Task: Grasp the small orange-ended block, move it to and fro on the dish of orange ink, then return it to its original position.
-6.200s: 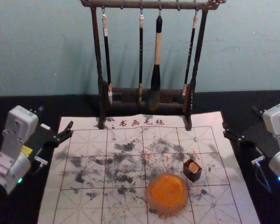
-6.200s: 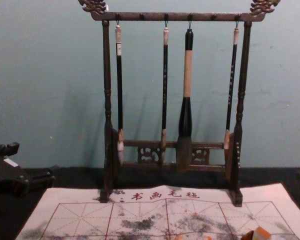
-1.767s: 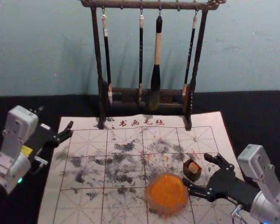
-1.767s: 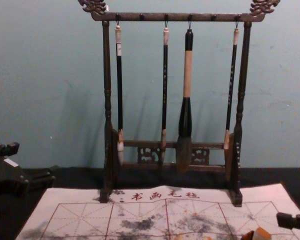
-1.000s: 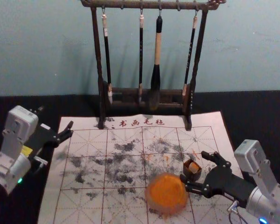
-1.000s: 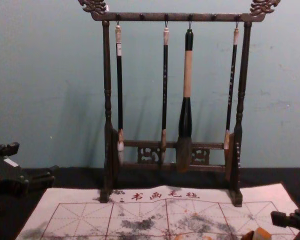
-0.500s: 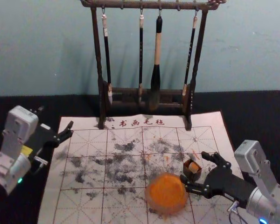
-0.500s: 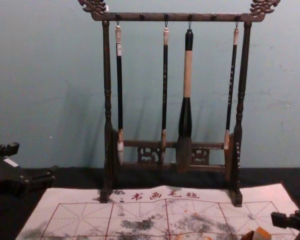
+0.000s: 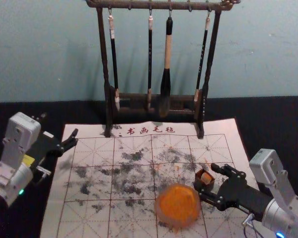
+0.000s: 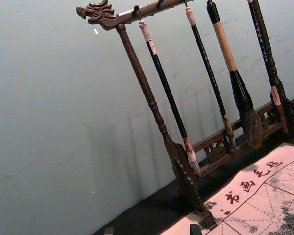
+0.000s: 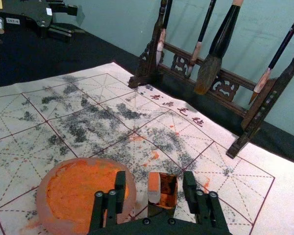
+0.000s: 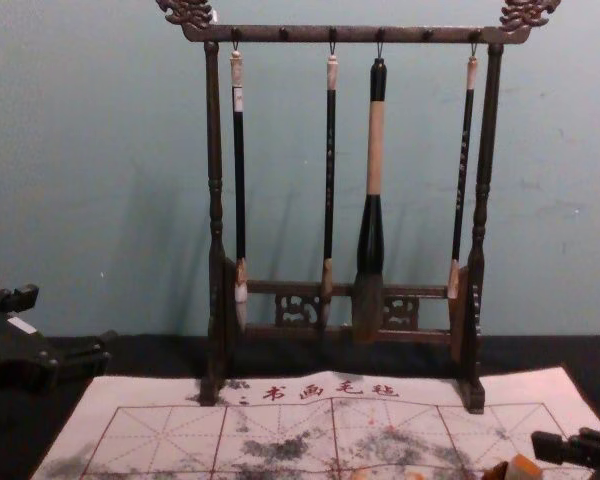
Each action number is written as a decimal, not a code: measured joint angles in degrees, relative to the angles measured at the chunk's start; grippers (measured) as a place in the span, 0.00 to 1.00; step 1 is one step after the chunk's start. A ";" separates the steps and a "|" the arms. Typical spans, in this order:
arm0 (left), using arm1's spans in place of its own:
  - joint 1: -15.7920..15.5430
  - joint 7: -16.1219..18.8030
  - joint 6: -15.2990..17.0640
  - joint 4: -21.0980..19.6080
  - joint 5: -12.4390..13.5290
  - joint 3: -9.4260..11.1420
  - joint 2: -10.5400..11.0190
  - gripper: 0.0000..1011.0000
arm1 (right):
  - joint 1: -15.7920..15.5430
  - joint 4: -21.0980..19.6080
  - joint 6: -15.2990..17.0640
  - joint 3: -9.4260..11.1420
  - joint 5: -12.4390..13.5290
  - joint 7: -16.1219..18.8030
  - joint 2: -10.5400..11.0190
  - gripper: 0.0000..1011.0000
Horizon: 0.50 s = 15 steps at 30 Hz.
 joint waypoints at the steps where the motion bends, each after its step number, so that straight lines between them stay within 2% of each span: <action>1: 0.00 0.00 0.00 0.00 0.00 0.00 0.00 0.99 | 0.00 0.00 -0.01 0.00 0.01 0.00 0.00 0.68; 7: 0.00 0.00 0.00 0.00 0.00 0.00 0.00 0.99 | 0.00 0.00 -0.03 0.00 0.04 -0.02 0.01 0.53; 8: 0.00 0.00 0.00 0.00 0.00 0.00 0.00 0.99 | 0.00 0.00 -0.02 0.00 0.05 -0.02 0.00 0.46; 10: 0.00 0.00 0.00 0.00 0.00 0.00 0.00 0.99 | 0.00 0.00 -0.02 0.00 0.05 -0.02 0.00 0.42; 11: 0.00 0.00 0.00 0.00 0.00 0.00 0.00 0.99 | 0.00 0.00 -0.02 0.00 0.06 -0.02 0.00 0.36; 13: 0.00 0.00 0.00 0.00 0.00 0.00 0.00 0.99 | 0.00 0.00 -0.02 0.00 0.06 -0.02 0.00 0.33; 14: 0.00 0.00 0.00 0.00 0.00 0.00 0.00 0.99 | 0.00 0.00 -0.03 0.00 0.06 -0.02 0.00 0.25; 15: 0.00 0.00 0.00 0.00 0.00 0.00 0.00 0.99 | 0.00 0.00 -0.03 0.00 0.06 -0.02 0.00 0.24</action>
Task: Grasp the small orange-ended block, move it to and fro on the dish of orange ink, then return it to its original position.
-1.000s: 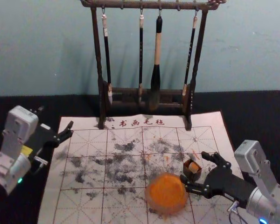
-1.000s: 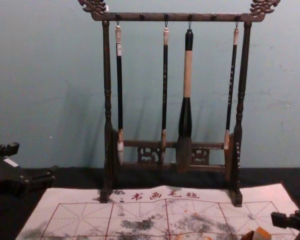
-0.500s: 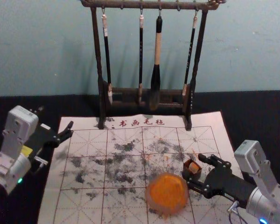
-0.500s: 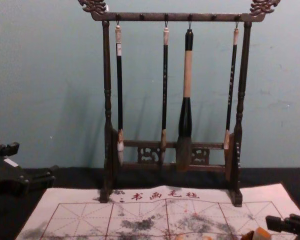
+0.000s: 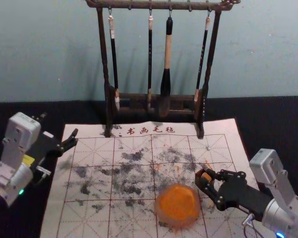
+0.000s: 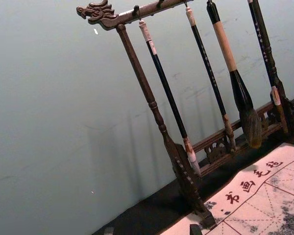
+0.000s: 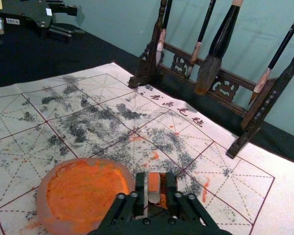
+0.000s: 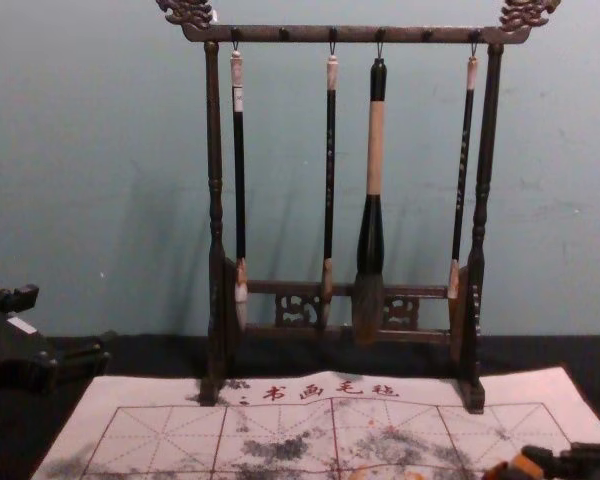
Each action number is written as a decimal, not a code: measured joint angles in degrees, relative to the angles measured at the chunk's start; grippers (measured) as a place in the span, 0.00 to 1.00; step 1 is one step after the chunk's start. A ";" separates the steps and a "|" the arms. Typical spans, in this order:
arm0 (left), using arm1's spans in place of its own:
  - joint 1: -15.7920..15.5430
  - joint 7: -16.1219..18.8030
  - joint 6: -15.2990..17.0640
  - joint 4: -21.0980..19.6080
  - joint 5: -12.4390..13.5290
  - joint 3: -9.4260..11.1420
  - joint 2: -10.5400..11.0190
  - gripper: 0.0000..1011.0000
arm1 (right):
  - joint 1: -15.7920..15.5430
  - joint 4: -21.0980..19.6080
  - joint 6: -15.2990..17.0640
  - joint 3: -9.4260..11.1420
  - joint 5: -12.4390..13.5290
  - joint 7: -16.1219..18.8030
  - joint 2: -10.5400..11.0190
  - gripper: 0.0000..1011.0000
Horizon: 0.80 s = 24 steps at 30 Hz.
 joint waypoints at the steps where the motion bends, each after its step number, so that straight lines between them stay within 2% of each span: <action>1: 0.00 0.00 0.00 0.00 0.00 0.00 0.00 0.99 | 0.00 0.00 0.00 0.00 0.00 0.00 0.00 0.22; 6: 0.00 0.00 0.00 0.00 0.00 0.00 0.00 0.99 | 0.00 0.00 0.00 0.01 0.00 -0.01 0.00 0.08; 24: 0.00 0.00 0.00 0.00 0.00 0.00 0.00 0.99 | 0.00 0.00 0.01 0.01 0.00 0.00 0.00 0.08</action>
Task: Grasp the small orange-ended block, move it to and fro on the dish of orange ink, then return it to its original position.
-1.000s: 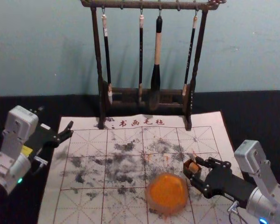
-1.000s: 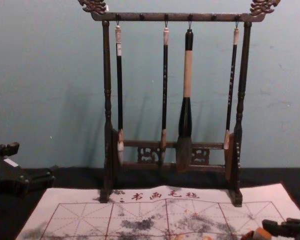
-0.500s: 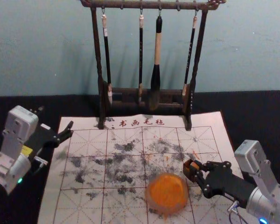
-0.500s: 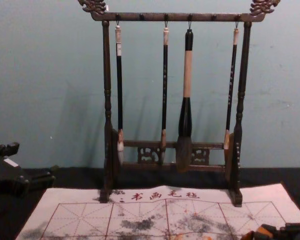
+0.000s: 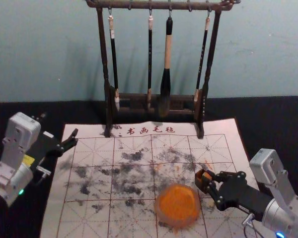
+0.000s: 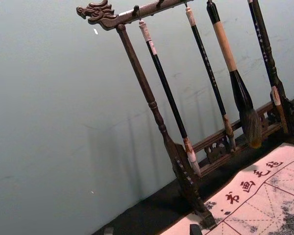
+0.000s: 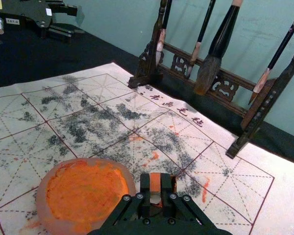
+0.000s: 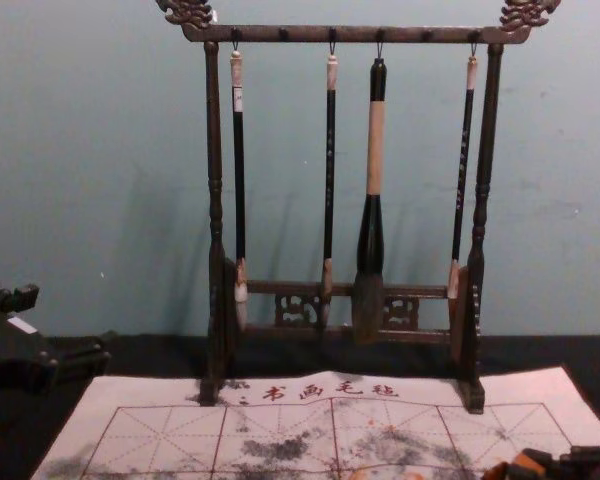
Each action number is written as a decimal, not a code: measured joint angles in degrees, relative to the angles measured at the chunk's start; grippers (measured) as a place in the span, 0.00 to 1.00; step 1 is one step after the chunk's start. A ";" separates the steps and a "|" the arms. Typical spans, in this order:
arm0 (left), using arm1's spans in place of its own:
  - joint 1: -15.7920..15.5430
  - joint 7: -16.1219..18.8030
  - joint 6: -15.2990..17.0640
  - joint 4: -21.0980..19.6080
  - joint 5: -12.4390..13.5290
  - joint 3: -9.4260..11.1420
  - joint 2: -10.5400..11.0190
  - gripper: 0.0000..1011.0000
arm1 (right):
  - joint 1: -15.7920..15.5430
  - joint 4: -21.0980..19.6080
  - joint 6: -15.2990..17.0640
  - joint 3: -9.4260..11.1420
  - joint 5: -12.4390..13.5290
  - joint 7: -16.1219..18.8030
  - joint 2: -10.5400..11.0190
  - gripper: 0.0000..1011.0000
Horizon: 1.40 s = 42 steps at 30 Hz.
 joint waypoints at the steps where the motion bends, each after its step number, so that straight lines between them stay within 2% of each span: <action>1: 0.00 0.00 0.00 0.00 0.00 0.00 0.00 0.99 | 0.00 0.00 0.00 0.00 0.00 0.00 0.00 0.08; 5: 0.00 0.00 0.00 0.00 0.00 0.00 0.00 0.99 | -0.08 0.00 0.09 0.23 -0.12 -0.10 -0.27 0.08; 21: 0.00 0.00 0.00 0.00 0.00 0.00 0.00 0.99 | -1.16 -1.57 0.31 3.72 -0.71 0.60 -1.99 0.08; 30: 0.00 0.00 0.00 0.00 0.00 0.00 0.00 0.99 | -2.26 -4.85 0.73 6.02 0.26 0.80 -1.91 0.08; 42: 0.00 0.00 0.00 0.00 0.00 0.00 0.00 0.99 | -2.92 -7.99 0.97 6.82 2.26 2.03 -1.76 0.08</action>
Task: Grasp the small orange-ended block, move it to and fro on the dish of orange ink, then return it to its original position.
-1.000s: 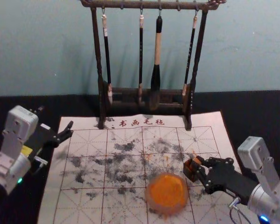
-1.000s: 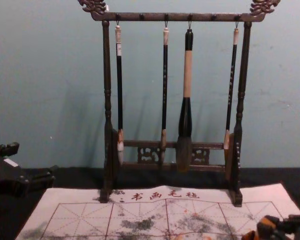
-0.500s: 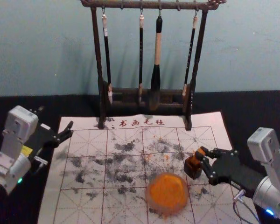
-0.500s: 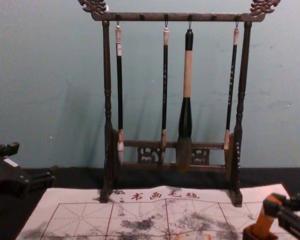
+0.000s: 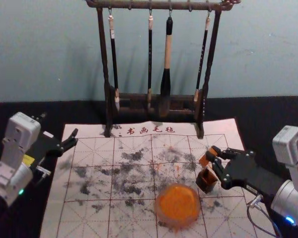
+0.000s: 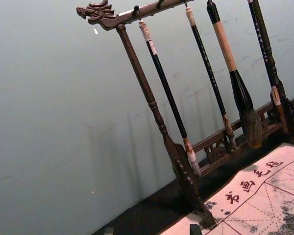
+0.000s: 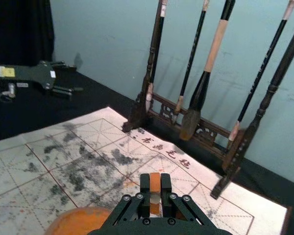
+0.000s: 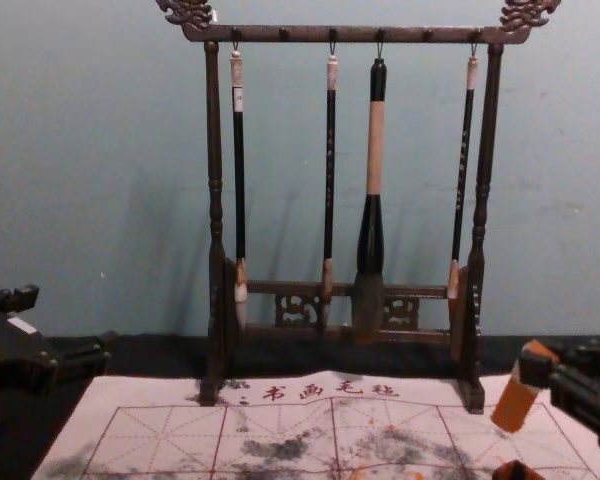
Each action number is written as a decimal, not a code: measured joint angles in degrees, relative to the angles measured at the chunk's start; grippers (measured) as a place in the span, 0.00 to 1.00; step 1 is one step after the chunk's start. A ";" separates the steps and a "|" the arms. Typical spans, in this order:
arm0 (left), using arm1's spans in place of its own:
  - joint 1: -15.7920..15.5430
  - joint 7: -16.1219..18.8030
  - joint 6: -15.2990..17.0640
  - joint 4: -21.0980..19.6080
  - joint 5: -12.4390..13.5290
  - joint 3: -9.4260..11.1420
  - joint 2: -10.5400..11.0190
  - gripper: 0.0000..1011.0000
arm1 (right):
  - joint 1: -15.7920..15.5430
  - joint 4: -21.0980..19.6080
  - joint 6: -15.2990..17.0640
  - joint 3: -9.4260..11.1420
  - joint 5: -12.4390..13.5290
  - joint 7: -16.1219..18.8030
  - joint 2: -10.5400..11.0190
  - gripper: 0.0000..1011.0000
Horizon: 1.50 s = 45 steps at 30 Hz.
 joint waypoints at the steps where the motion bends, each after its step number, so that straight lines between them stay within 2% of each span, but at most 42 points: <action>1: 0.00 0.00 0.00 0.00 0.00 0.00 0.00 0.99 | 0.00 -0.13 0.09 -0.01 0.18 0.14 0.02 0.08; 6: 0.00 0.00 0.00 0.00 0.00 0.00 0.00 0.99 | 0.22 -0.63 0.77 -1.00 1.10 1.35 0.35 0.08; 14: 0.00 0.00 0.00 0.00 0.00 0.00 0.00 0.99 | 0.84 -0.82 1.55 -4.57 1.07 3.81 1.55 0.08; 23: 0.00 0.00 0.00 0.00 0.00 0.00 0.00 0.99 | 1.22 -1.55 2.99 -7.47 1.78 6.25 3.65 0.08; 36: 0.00 0.00 0.00 0.00 0.00 0.00 0.00 0.99 | 2.55 -4.38 5.89 -9.63 0.92 7.46 7.68 0.08; 45: 0.00 0.00 0.00 0.00 0.00 0.00 0.00 0.99 | 4.36 -4.01 8.06 -11.10 0.02 7.66 8.28 0.08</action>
